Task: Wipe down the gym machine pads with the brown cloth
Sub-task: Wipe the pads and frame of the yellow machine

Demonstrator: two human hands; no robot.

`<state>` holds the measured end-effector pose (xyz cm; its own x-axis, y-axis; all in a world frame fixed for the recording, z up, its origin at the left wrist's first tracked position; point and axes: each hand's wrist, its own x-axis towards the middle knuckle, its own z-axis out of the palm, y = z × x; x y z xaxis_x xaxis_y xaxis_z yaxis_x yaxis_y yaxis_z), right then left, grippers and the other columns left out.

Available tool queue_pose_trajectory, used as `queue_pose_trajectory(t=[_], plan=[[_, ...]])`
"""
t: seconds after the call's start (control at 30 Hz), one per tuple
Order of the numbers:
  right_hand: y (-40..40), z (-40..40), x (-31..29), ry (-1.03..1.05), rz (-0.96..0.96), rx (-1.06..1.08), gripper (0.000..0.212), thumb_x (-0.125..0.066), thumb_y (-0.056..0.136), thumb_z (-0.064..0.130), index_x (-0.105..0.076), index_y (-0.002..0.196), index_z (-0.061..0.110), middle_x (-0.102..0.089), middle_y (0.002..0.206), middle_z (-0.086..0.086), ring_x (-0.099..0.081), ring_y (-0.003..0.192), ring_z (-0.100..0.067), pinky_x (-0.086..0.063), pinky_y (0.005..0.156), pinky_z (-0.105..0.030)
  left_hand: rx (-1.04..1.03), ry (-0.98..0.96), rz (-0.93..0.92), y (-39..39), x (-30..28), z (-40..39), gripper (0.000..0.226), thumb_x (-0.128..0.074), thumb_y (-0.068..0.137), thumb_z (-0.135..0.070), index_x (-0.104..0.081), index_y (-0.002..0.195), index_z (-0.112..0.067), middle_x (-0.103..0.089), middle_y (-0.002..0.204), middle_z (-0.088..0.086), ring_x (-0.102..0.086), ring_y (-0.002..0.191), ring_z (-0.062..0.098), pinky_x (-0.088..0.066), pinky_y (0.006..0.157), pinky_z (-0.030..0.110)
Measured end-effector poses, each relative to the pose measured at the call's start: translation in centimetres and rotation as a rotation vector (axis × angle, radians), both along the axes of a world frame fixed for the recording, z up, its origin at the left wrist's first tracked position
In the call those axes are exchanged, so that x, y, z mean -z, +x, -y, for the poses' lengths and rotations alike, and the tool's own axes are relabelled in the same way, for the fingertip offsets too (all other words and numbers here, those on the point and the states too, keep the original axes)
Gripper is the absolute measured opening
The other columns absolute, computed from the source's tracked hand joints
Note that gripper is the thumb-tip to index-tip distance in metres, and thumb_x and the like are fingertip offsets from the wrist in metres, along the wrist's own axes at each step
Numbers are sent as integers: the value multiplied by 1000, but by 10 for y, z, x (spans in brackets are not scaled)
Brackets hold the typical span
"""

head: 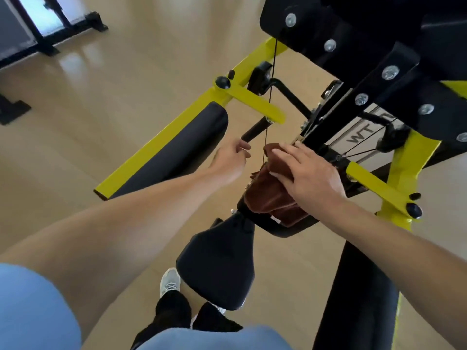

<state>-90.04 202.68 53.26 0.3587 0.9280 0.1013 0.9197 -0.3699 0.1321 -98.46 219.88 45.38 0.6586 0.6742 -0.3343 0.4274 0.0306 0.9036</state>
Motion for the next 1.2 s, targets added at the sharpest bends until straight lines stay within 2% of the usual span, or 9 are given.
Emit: queue_pose_trajectory(t=[0.13, 0.27, 0.4, 0.47, 0.6, 0.8, 1.0, 1.1, 1.2], plan=[[-24, -53, 10, -358, 265, -140, 36, -43, 102, 40, -70, 111, 18, -70, 110, -5, -59, 108, -32, -38, 103, -49, -7, -54, -109, -10, 19, -9, 29, -39, 92, -8, -59, 99, -28, -71, 105, 2, -66, 96, 23, -57, 82, 37], [-64, -87, 43, -882, 423, -258, 23, -50, 101, 34, -65, 112, 21, -68, 104, -7, -62, 100, -31, -43, 84, -47, -56, -100, -199, -29, 42, -15, 32, -39, 86, -7, -57, 103, -28, -68, 114, 6, -65, 100, 25, -56, 87, 39], [-80, -86, 87, -1133, 404, -403, 33, -56, 84, 50, -55, 96, 19, -58, 81, -12, -54, 74, -31, -44, 79, -41, 10, -92, -294, -44, 56, -7, 34, -43, 91, -13, -56, 119, -25, -59, 118, 0, -55, 104, 23, -48, 85, 31], [-80, -86, 94, -1153, 394, -422, 41, -57, 79, 59, -49, 92, 21, -57, 77, -10, -55, 77, -30, -44, 85, -39, 60, -73, -267, -39, 54, -4, 34, -41, 93, -15, -55, 122, -24, -59, 118, 2, -55, 105, 26, -49, 90, 34], [-72, -71, 73, -917, 289, -264, 34, -56, 90, 46, -72, 108, 21, -70, 113, 0, -57, 113, -29, -32, 105, -41, 79, -79, -198, -22, 36, -3, 33, -41, 90, -10, -59, 115, -21, -64, 114, 7, -58, 102, 27, -52, 87, 36], [-42, -52, -16, -557, 250, 4, 33, -51, 97, 31, -60, 128, 23, -59, 131, 0, -47, 126, -30, -36, 99, -50, 6, -165, -33, 7, 10, -17, 29, -38, 89, -11, -61, 103, -24, -70, 105, 4, -66, 96, 24, -56, 84, 41], [-45, -66, 7, -672, 317, -69, 36, -46, 100, 33, -63, 126, 15, -61, 126, -10, -43, 129, -40, -19, 112, -65, -89, -213, -143, 0, 37, -14, 28, -43, 87, -7, -65, 94, -23, -71, 108, 8, -66, 102, 29, -55, 91, 43], [-56, -72, 52, -853, 473, -183, 42, -46, 101, 34, -60, 132, 9, -61, 127, -18, -49, 122, -43, -19, 112, -68, -74, -271, -195, -8, 51, -11, 30, -45, 93, -2, -68, 111, -8, -69, 119, 16, -63, 114, 33, -52, 99, 43], [-64, -72, 95, -988, 534, -294, 50, -50, 97, 42, -60, 132, 7, -60, 127, -21, -51, 122, -46, -22, 111, -68, -75, -253, -246, -14, 58, -6, 38, -41, 94, -10, -66, 121, -15, -67, 123, 9, -61, 116, 31, -49, 102, 42]])
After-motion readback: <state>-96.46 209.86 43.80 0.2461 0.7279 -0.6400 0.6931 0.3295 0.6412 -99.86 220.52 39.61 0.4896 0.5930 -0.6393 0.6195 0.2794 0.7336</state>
